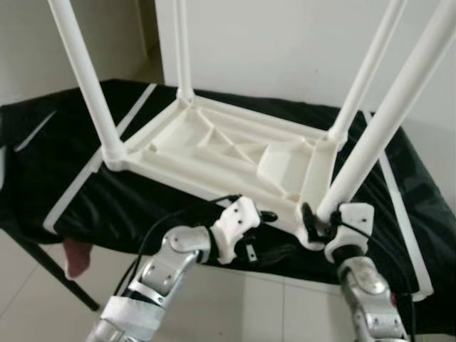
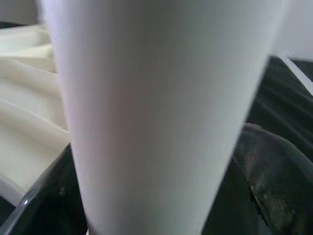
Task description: Building children table
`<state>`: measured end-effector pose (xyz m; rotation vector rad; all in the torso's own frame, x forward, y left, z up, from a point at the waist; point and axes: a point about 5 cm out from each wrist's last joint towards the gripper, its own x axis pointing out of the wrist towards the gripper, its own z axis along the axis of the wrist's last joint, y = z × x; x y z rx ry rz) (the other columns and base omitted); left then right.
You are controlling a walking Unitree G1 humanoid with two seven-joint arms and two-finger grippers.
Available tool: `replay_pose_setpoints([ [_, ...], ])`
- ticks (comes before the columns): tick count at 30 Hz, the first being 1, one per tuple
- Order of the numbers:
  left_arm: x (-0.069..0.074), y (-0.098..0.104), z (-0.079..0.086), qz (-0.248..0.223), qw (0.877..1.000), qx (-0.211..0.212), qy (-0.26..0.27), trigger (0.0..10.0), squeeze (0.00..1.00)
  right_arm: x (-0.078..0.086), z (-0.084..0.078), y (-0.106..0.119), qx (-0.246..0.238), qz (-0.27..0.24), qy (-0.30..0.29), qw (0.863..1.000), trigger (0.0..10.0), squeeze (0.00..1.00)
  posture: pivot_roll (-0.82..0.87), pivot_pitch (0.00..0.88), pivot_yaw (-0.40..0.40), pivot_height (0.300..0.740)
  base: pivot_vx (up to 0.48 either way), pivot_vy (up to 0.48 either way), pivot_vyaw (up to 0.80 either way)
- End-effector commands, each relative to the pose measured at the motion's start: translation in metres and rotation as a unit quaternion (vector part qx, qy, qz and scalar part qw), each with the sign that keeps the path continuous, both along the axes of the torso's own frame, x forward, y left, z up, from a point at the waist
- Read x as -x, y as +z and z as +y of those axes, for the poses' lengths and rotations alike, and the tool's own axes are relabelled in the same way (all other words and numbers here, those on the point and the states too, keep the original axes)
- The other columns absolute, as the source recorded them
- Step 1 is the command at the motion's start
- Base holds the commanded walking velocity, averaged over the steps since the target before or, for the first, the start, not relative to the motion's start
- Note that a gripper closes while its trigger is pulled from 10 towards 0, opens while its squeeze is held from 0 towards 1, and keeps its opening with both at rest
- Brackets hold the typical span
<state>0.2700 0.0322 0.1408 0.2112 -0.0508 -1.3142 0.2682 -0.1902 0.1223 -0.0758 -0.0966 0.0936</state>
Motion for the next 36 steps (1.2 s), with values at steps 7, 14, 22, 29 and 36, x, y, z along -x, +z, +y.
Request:
replay_pose_setpoints([
  [7,-0.002,0.001,0.001,-0.005,1.0,-0.002,0.009,10.0,0.0,-0.012,0.003,0.009,0.023,0.004,0.133,0.991,10.0,0.0,-0.02,0.0,-0.037,0.74,0.0,0.0,0.0],
  [14,-0.002,0.002,0.001,-0.009,1.0,-0.003,0.01,10.0,0.0,-0.015,0.005,0.006,0.046,0.024,0.194,0.98,10.0,0.0,0.0,0.0,-0.05,0.74,0.0,0.0,0.0],
  [22,-0.002,0.003,0.005,-0.01,1.0,-0.001,0.021,10.0,0.0,-0.012,-0.001,-0.004,0.05,0.052,0.237,0.969,0.0,0.0,0.02,0.0,-0.052,0.74,0.0,0.0,0.0],
  [29,-0.003,0.005,0.006,-0.01,1.0,-0.001,0.023,10.0,0.0,-0.009,-0.008,-0.009,0.039,0.064,0.232,0.97,0.0,0.0,0.01,0.0,-0.042,0.74,0.0,0.0,0.0],
  [36,-0.001,0.004,0.006,-0.007,1.0,0.0,0.02,10.0,0.0,-0.006,-0.009,-0.008,0.031,0.058,0.212,0.975,10.0,0.0,0.0,0.0,-0.029,0.74,0.0,0.0,0.0],
])
